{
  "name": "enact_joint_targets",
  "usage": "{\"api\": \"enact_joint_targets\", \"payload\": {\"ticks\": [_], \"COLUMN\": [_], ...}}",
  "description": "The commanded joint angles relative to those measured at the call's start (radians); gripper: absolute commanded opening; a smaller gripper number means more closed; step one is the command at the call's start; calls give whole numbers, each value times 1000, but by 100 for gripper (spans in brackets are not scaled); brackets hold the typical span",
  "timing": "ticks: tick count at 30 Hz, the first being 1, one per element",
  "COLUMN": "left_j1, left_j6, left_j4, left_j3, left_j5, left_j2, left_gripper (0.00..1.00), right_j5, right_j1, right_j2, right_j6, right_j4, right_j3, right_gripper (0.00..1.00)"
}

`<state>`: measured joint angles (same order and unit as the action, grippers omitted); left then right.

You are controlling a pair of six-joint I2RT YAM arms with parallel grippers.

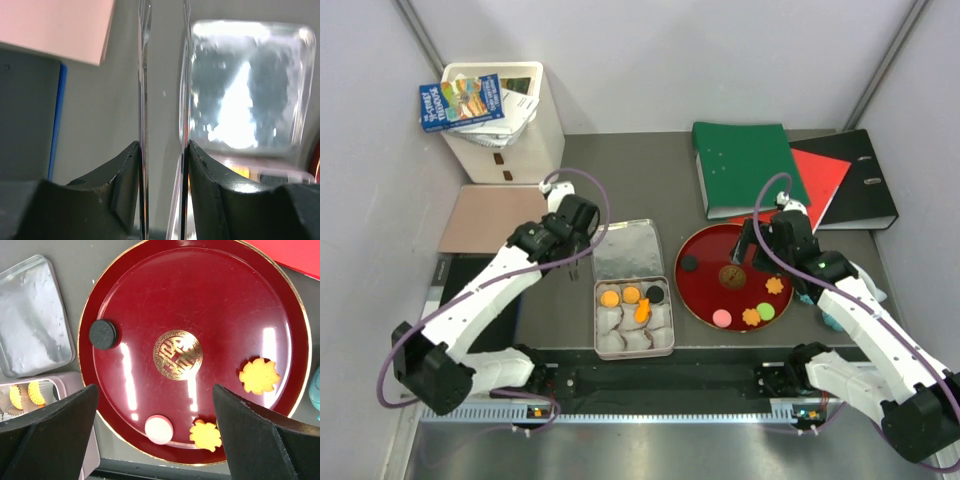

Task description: Pack the cookies

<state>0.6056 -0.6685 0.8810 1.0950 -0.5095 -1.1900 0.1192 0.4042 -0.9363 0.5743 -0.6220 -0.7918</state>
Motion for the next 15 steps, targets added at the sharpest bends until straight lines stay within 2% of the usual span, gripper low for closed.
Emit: {"api": "enact_joint_targets", "payload": {"ticks": [1,6,10,15], "left_j1": [-128,-208,-323,-400], "left_j6": [119,132,144,159], "left_j4": [-240,-237,-246,-159], "left_j3": [0,78,127,207], "left_j5": [65,86,132,144], "left_j2": [-80,-287,-414,-531], "left_gripper": [46,47,47,49], "right_j5": [-29,-16,-13,13], "right_j1": [8,8,10,13], "right_j2": [11,19,14,13], "right_j6": [-21,-27,-30,-45], "right_j4": [15,19,24,8], "right_j3": [-17,-12,-21,-37], "right_gripper": [95,95,95,96]}}
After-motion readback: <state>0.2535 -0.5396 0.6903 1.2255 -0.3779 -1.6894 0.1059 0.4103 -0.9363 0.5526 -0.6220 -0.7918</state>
